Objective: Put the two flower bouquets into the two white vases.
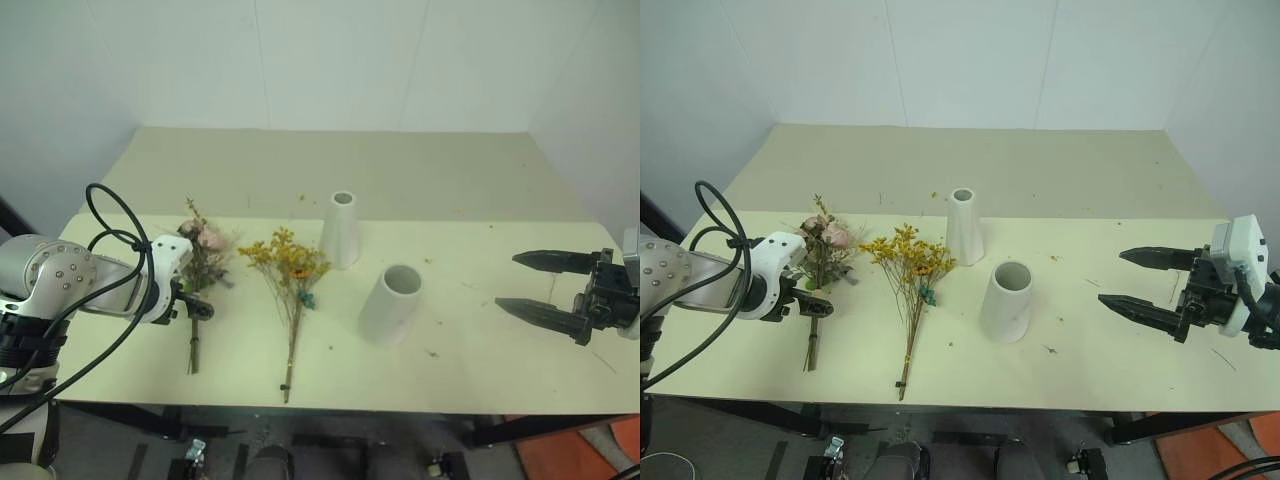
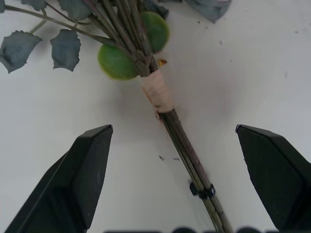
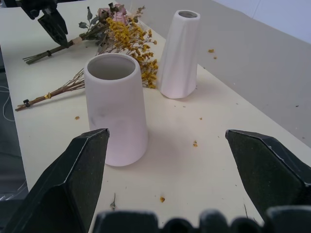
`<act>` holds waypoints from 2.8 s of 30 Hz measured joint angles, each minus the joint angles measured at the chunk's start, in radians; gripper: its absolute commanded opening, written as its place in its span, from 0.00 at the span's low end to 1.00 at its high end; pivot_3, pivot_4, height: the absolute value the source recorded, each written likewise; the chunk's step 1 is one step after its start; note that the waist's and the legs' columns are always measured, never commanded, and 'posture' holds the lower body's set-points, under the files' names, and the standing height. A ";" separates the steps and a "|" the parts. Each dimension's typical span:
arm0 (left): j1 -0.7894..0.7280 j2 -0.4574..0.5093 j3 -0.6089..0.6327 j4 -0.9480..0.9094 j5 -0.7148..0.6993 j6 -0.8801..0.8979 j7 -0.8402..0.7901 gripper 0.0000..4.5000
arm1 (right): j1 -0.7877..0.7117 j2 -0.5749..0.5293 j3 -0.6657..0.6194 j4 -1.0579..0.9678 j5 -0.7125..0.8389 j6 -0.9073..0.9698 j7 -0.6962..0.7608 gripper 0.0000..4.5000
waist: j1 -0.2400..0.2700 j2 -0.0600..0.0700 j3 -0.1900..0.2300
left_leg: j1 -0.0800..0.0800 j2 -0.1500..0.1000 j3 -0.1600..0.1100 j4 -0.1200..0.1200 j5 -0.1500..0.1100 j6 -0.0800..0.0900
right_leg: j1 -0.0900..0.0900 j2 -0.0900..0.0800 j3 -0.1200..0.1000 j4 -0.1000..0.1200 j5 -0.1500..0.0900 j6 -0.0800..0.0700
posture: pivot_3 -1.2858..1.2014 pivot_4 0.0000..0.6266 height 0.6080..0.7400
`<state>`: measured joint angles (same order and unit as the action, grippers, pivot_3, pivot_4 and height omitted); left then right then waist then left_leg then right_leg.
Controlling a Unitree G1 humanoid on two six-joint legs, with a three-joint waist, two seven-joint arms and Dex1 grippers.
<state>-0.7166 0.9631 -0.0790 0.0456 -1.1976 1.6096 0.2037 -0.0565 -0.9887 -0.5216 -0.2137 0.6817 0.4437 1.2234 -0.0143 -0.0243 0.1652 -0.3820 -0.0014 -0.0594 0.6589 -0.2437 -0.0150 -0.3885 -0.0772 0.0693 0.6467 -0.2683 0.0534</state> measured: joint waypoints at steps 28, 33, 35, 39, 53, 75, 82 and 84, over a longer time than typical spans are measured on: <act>-0.059 -0.174 0.128 0.167 0.134 0.000 0.320 0.02 | -0.038 0.036 0.022 -0.015 0.008 0.000 -0.035 1.00 | -0.002 0.000 0.000 | 0.000 -0.001 0.000 0.000 0.000 0.000 | 0.000 0.000 0.000 0.000 0.000 0.000 | 0.52 0.24 1.00; -0.095 -0.165 0.185 0.139 0.258 -0.004 0.324 0.02 | -0.083 0.068 0.046 -0.013 0.004 0.000 -0.104 1.00 | 0.000 0.000 0.000 | -0.001 -0.001 0.000 0.000 0.000 -0.001 | -0.001 0.000 0.000 0.000 0.000 0.000 | 0.52 0.24 1.00; -0.100 -0.161 0.196 0.077 0.328 -0.059 0.293 0.02 | -0.105 0.078 0.056 -0.012 -0.002 0.000 -0.137 1.00 | 0.000 0.000 0.000 | -0.001 -0.001 0.000 0.000 0.000 -0.001 | -0.001 -0.001 0.000 0.000 0.000 0.000 | 0.52 0.24 1.00; -0.090 -0.149 0.201 -0.070 0.443 -0.306 0.141 0.02 | -0.133 0.096 0.076 -0.008 -0.010 0.001 -0.186 1.00 | 0.004 0.000 0.000 | -0.002 -0.001 0.000 0.000 0.001 -0.002 | -0.001 -0.001 0.000 -0.001 0.000 -0.001 | 0.52 0.24 1.00; -0.211 -0.253 0.101 -0.005 0.662 -0.708 -0.390 0.02 | -0.159 0.115 0.030 -0.015 0.085 0.082 -0.304 1.00 | 0.002 0.000 0.000 | -0.002 -0.001 0.000 0.000 0.001 -0.001 | -0.001 0.000 0.000 -0.001 0.000 0.000 | 0.52 0.24 1.00; -0.477 -0.515 0.055 0.455 0.796 -1.053 -0.951 0.02 | -0.130 -0.001 -0.011 -0.040 0.144 0.232 -0.277 1.00 | 0.000 -0.001 0.000 | -0.004 -0.001 0.001 0.001 0.000 0.000 | -0.001 0.000 0.000 -0.001 0.000 0.000 | 0.52 0.24 1.00; -0.529 -0.556 0.126 0.556 0.761 -1.109 -1.061 0.02 | -0.105 0.000 -0.030 -0.057 0.142 0.231 -0.269 1.00 | -0.003 -0.001 0.000 | -0.004 -0.001 0.001 0.001 0.000 0.000 | -0.001 0.000 0.000 -0.001 0.000 0.000 | 0.52 0.24 1.00; -0.547 -0.565 0.145 0.578 0.752 -1.113 -1.091 0.02 | -0.093 0.000 -0.042 -0.064 0.142 0.228 -0.268 1.00 | -0.001 -0.001 0.000 | -0.004 -0.001 0.001 0.001 0.000 0.000 | -0.001 0.000 0.000 -0.001 0.000 0.000 | 0.52 0.24 1.00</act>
<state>-1.2640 0.3982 0.0660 0.6238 -0.4455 0.4965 -0.8873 -0.1493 -0.9890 -0.5638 -0.2774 0.8239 0.6721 0.9553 -0.0155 -0.0250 0.1654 -0.3858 -0.0024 -0.0588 0.6600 -0.2433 -0.0154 -0.3898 -0.0770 0.0691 0.6454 -0.2680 0.0535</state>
